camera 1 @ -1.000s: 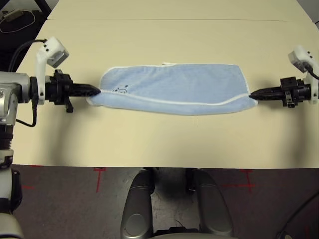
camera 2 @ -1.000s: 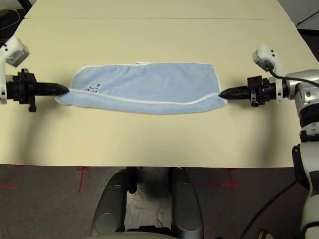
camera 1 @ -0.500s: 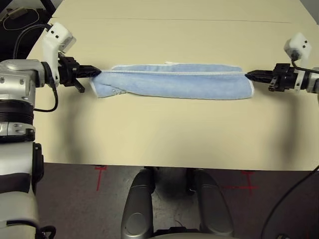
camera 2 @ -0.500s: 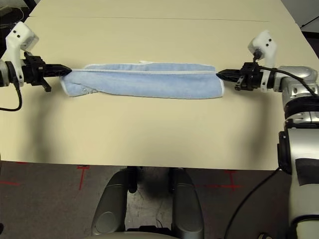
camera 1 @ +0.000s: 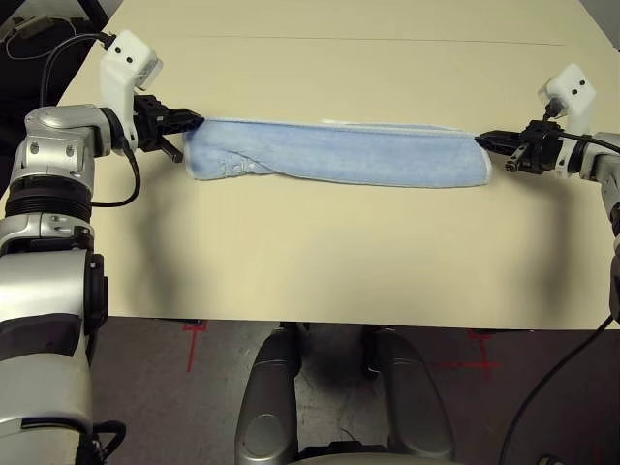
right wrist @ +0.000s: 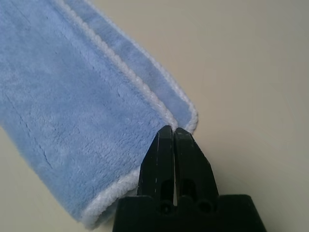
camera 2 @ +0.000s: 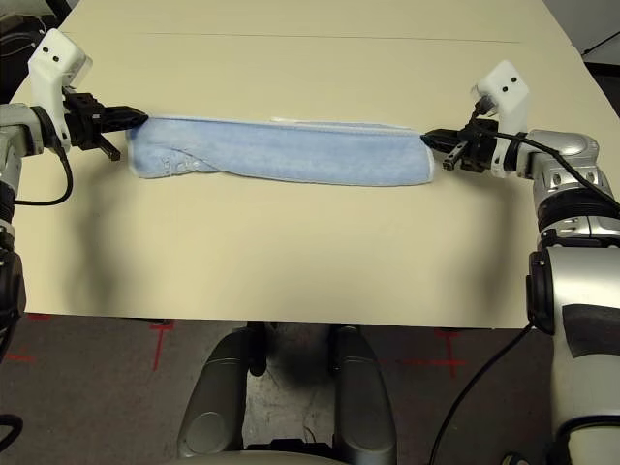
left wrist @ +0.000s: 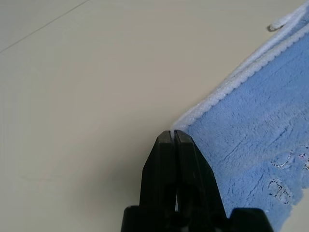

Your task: Fold the towel and set it aside.

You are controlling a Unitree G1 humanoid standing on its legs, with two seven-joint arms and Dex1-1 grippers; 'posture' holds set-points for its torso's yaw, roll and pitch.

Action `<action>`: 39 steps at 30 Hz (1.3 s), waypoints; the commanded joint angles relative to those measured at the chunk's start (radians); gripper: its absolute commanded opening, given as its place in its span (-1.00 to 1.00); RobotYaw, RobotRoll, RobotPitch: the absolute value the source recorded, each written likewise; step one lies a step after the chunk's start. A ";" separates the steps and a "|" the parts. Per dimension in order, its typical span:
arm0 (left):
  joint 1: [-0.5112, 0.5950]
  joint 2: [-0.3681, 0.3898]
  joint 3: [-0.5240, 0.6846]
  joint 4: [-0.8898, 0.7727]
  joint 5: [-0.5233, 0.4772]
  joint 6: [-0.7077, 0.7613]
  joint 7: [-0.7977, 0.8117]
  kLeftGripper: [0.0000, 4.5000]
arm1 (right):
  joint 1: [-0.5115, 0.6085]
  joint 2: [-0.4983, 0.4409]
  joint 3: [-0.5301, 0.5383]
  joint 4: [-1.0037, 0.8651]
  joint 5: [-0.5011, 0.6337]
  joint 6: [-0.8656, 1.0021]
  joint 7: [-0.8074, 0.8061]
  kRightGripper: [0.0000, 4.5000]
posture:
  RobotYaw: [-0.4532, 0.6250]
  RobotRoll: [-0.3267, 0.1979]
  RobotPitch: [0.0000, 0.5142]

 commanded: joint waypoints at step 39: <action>0.007 -0.002 0.095 0.068 0.030 -0.127 0.040 1.00 | -0.010 0.069 -0.220 -0.008 0.106 -0.039 -0.013 0.99 | -0.15 0.25 0.11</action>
